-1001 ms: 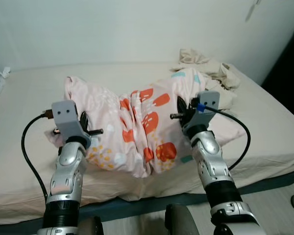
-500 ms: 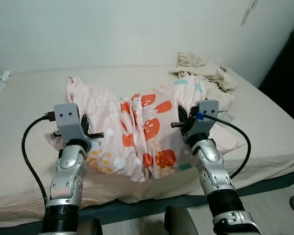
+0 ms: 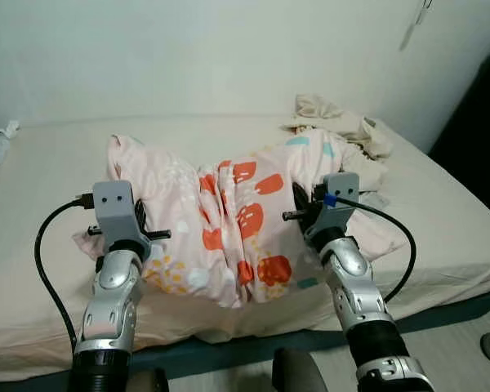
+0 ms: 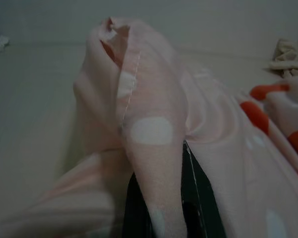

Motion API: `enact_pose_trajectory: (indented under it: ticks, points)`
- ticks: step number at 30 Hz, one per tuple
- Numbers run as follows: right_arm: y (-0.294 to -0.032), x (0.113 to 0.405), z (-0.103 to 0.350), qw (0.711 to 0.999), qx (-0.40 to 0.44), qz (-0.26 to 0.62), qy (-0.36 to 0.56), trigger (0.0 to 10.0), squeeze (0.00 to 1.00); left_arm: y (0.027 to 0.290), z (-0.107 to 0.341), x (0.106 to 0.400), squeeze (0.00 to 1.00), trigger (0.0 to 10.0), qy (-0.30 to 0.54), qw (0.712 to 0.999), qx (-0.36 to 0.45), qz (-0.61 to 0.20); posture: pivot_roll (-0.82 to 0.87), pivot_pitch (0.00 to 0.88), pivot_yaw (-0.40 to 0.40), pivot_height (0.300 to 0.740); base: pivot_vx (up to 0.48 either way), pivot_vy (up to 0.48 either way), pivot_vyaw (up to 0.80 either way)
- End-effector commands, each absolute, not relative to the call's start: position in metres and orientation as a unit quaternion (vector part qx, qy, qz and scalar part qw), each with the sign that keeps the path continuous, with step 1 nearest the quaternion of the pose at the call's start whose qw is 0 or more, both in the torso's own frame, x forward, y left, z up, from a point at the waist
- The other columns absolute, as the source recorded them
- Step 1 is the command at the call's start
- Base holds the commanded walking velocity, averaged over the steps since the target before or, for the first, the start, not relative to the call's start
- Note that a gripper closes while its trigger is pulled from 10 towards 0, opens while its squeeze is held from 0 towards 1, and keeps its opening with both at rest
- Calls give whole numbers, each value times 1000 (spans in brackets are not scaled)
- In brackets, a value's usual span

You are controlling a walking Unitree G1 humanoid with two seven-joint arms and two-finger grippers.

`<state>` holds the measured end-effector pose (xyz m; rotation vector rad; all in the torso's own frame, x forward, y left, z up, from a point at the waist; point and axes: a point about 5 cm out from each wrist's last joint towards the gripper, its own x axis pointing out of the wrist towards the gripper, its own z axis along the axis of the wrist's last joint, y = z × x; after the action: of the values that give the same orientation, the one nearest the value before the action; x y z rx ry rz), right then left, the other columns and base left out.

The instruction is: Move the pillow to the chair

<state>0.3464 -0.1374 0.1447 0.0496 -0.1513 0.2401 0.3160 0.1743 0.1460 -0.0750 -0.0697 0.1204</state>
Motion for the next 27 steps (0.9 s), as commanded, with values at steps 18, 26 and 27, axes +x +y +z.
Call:
enact_pose_trajectory:
  ticks: [18,26,27]
  points:
    - [-127,346,127,989,-13,142,-33,10000,0,170,143,312,0,10000,-41,997,-32,57,-41,5,-104,685,0,0,0]
    - [-125,346,119,991,-12,137,-8,10000,0,184,125,306,0,10000,-4,997,-26,71,-35,8,-109,685,0,0,0]
    - [-125,346,119,991,-12,137,-8,10000,0,184,125,306,0,10000,-4,997,-26,71,-35,8,-109,685,0,0,0]
